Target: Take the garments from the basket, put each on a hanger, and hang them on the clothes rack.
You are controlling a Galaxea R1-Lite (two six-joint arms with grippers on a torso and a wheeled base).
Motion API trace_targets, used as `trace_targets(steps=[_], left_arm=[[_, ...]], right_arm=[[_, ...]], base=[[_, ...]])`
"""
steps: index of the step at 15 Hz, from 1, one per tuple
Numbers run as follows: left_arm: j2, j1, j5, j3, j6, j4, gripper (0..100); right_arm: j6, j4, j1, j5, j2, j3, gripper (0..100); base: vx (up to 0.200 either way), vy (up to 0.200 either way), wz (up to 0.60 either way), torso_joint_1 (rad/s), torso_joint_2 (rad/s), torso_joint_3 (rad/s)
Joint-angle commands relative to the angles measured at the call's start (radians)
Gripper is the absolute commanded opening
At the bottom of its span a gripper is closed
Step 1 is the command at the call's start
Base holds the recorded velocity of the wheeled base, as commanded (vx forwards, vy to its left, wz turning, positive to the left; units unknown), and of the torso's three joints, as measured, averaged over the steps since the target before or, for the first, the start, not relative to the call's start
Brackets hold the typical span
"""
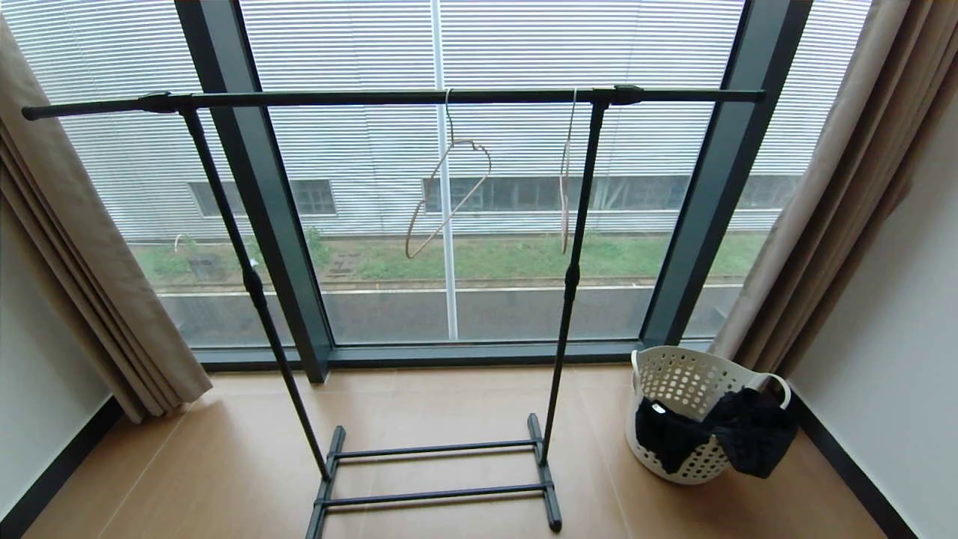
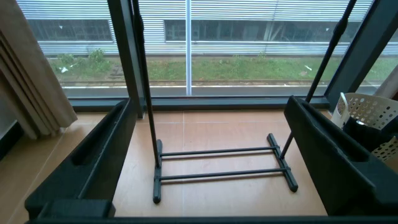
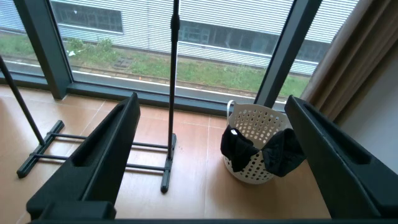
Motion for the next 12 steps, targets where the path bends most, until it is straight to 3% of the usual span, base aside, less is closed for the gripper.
trace_targets(steps=[1, 12], left_arm=[[0.001, 0.0, 0.002, 0.0, 0.0, 0.0, 100], [0.001, 0.0, 0.0, 0.0, 0.0, 0.0, 100]], right_arm=[[-0.018, 0.001, 0.0, 0.021, 0.001, 0.0, 100], [-0.015, 0.002, 0.0, 0.025, 0.001, -0.002, 100]], base=[[0.0, 0.0, 0.0, 0.0, 0.0, 0.0], [0.0, 0.0, 0.0, 0.0, 0.0, 0.0]])
